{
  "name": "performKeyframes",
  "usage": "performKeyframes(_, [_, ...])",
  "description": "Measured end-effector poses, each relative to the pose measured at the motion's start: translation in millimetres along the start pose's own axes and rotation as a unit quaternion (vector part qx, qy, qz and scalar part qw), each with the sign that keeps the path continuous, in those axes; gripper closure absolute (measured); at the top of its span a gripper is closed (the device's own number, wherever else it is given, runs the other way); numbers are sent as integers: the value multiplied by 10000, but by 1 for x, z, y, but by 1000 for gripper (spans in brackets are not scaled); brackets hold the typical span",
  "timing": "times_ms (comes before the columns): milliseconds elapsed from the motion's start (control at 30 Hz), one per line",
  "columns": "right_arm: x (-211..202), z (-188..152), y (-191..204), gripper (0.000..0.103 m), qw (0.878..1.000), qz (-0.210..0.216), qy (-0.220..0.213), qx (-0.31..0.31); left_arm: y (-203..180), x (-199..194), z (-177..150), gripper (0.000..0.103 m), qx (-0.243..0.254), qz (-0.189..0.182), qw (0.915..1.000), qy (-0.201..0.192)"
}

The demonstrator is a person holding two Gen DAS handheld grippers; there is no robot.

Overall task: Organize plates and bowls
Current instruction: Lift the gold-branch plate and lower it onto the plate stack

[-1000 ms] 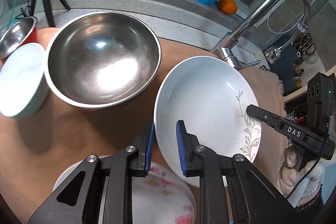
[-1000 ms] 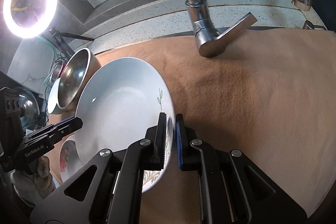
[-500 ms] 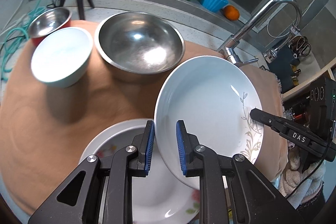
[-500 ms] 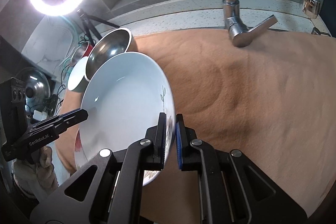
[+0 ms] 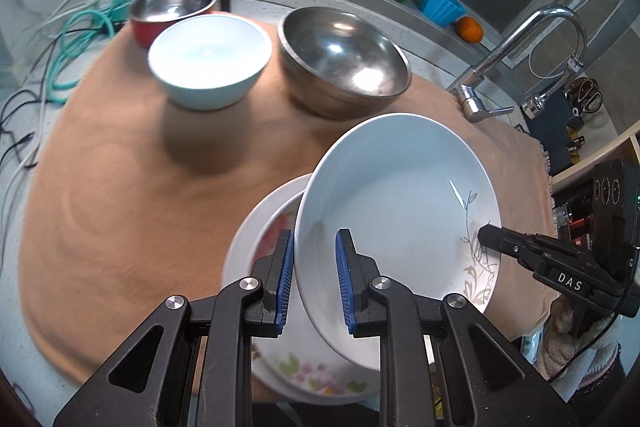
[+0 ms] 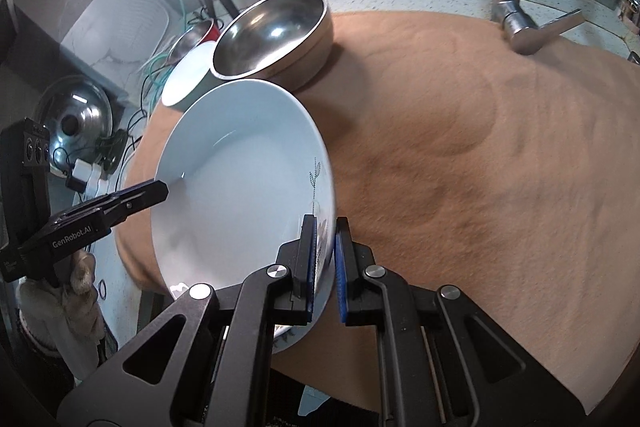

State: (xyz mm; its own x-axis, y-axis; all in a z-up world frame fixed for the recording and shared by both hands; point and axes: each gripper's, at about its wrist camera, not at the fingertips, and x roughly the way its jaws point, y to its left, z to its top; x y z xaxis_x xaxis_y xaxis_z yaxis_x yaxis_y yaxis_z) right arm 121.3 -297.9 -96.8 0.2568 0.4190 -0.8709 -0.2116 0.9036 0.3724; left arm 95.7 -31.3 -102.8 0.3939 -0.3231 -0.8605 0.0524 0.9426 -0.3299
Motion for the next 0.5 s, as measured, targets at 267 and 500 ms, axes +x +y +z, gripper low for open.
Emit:
performKeyframes(267, [15,-10,18,95,9996,30,236,-154,15,-4,-14,84,-118,78,9999,91])
performKeyframes(500, [22,-16,25,95,9992,-6,344,-225,21,-4,-22,84,-154,81,9997,177])
